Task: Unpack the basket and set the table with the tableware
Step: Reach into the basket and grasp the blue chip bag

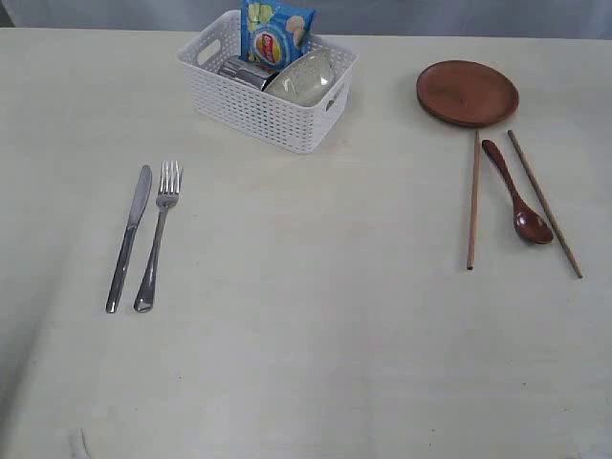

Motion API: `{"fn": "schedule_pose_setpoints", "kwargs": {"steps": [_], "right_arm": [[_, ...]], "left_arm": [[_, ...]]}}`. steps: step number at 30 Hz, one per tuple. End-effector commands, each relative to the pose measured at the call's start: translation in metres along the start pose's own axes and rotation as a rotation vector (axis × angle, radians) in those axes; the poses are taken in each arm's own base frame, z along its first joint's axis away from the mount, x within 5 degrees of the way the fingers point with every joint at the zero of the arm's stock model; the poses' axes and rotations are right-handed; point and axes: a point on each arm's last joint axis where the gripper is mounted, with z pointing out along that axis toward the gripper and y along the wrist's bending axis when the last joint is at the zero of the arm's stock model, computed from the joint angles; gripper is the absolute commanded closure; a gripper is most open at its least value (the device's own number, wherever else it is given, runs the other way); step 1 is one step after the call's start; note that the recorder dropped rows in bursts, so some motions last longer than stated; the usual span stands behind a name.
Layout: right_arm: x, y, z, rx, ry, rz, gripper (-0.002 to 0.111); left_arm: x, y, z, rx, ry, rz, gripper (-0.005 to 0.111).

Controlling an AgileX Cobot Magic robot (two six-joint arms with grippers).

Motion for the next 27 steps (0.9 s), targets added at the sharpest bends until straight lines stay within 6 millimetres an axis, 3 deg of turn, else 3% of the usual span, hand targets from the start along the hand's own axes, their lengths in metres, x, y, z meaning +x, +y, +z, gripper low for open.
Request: {"fn": "schedule_pose_setpoints", "kwargs": {"steps": [1, 9, 14, 20, 27], "right_arm": [[-0.007, 0.062, 0.011, -0.148, -0.007, -0.123, 0.06], [0.012, 0.138, 0.067, -0.104, 0.108, -0.33, 0.06], [0.026, 0.174, 0.096, -0.114, 0.125, -0.38, 0.06], [0.044, 0.186, 0.13, -0.132, 0.159, -0.353, 0.06], [0.056, 0.182, 0.154, -0.122, 0.158, -0.312, 0.06]], "left_arm": [[0.0, 0.0, 0.0, 0.002, -0.007, -0.004, 0.107], [0.0, 0.0, 0.0, 0.002, -0.007, -0.004, 0.107], [0.0, 0.0, 0.0, 0.002, -0.007, -0.004, 0.107], [0.0, 0.0, 0.0, 0.002, -0.007, -0.004, 0.107], [0.0, 0.0, 0.0, 0.002, -0.007, -0.004, 0.107]]}}
